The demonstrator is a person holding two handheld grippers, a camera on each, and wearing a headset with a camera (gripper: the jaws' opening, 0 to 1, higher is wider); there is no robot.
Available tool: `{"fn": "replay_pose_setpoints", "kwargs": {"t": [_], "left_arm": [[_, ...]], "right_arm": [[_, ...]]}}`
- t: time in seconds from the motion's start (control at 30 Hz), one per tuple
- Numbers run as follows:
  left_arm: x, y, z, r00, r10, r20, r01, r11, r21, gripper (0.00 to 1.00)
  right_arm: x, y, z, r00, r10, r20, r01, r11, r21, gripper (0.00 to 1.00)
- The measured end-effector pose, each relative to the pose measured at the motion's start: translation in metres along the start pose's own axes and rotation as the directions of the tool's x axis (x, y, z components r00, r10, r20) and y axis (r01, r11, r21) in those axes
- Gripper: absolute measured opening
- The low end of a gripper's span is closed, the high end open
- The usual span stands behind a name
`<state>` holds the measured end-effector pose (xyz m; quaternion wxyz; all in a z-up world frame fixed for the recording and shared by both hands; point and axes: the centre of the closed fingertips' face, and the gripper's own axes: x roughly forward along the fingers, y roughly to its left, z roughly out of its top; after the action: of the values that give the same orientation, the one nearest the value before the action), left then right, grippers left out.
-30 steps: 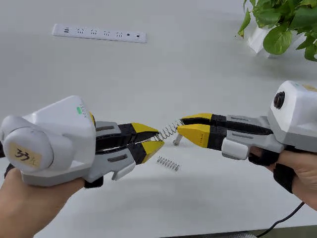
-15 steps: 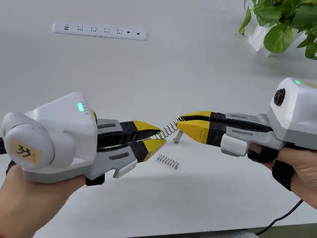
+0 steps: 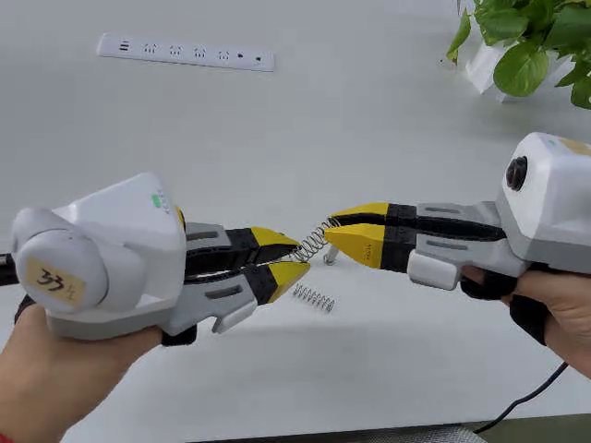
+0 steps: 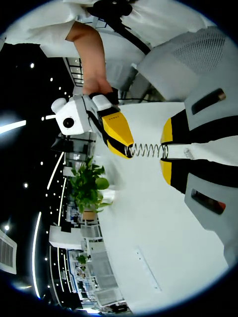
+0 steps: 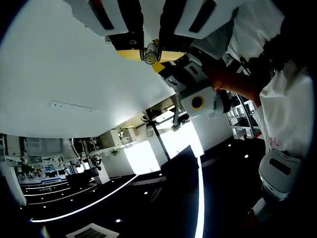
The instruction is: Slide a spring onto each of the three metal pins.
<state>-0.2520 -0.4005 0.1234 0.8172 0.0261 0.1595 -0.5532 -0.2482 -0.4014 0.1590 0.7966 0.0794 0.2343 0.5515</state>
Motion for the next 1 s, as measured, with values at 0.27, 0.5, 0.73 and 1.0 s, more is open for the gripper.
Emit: {"fn": "replay_pose_setpoints", "kwargs": {"t": [0.27,0.5,0.73,1.0], "left_arm": [[0.000,-0.002,-0.002,0.9999,-0.010,-0.006,0.010,1.000,0.002,0.06],[0.001,-0.004,-0.004,0.9998,-0.017,-0.013,0.018,1.000,0.008,0.06],[0.001,-0.005,-0.004,0.9996,-0.026,-0.011,0.026,1.000,0.010,0.06],[0.002,-0.007,-0.001,0.9991,-0.041,0.006,0.041,0.999,0.007,0.06]], "right_arm": [[0.003,0.002,-0.003,0.9990,0.006,-0.045,-0.009,0.998,-0.057,0.07],[0.006,0.009,-0.004,0.9957,0.014,-0.091,-0.024,0.994,-0.109,0.07],[0.006,0.010,-0.005,0.9915,0.014,-0.129,-0.032,0.989,-0.144,0.07],[0.005,0.012,-0.004,0.9888,0.033,-0.145,-0.054,0.988,-0.142,0.11]]}}
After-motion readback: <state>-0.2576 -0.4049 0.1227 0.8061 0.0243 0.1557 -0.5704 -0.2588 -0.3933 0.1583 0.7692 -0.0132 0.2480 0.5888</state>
